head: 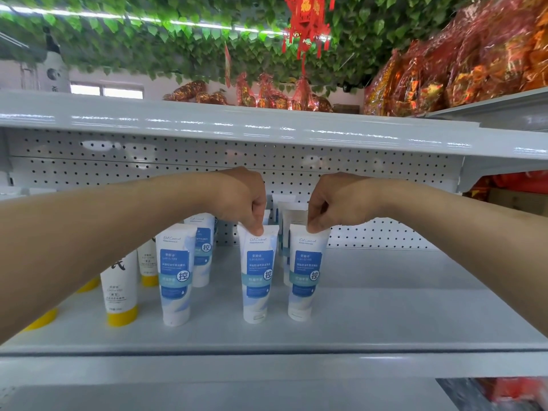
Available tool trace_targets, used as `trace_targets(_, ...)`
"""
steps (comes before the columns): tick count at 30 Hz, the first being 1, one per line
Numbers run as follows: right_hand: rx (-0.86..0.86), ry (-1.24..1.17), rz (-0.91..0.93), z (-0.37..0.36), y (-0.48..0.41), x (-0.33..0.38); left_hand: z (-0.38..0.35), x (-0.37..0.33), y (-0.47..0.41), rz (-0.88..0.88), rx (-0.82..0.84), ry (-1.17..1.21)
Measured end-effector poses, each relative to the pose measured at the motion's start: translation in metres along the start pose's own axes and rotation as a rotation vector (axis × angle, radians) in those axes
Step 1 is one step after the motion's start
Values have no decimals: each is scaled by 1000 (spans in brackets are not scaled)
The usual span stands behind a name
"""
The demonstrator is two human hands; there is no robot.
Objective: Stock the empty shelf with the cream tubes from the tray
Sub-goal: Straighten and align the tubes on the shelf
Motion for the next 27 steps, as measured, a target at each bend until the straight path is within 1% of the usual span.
trace_targets(5, 18, 28, -3, 0, 0, 0, 0, 0, -1, -14, -1, 16)
trace_targets(15, 32, 11, -5, -2, -2, -4, -2, 1, -2, -23, 10, 39)
trace_targets(17, 5, -1, -10, 0, -2, -3, -1, 3, -2, -15, 9, 50)
trace_targets(22, -156, -36, 38, 17, -5, 15, 9, 18, 9, 41, -23, 32)
trace_targets(27, -157, -88, 100, 16, -11, 39, 21, 50, 28, 118, -33, -3)
Point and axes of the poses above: each hand's wrist, its own y-axis away from the middle knuckle, its own z-axis out of the back of the hand, x = y × z, the point moved 10 cm from there along -y, towards the middle knuckle, and after that the axes turned 4 degrees about z, right-handed, at the moved point
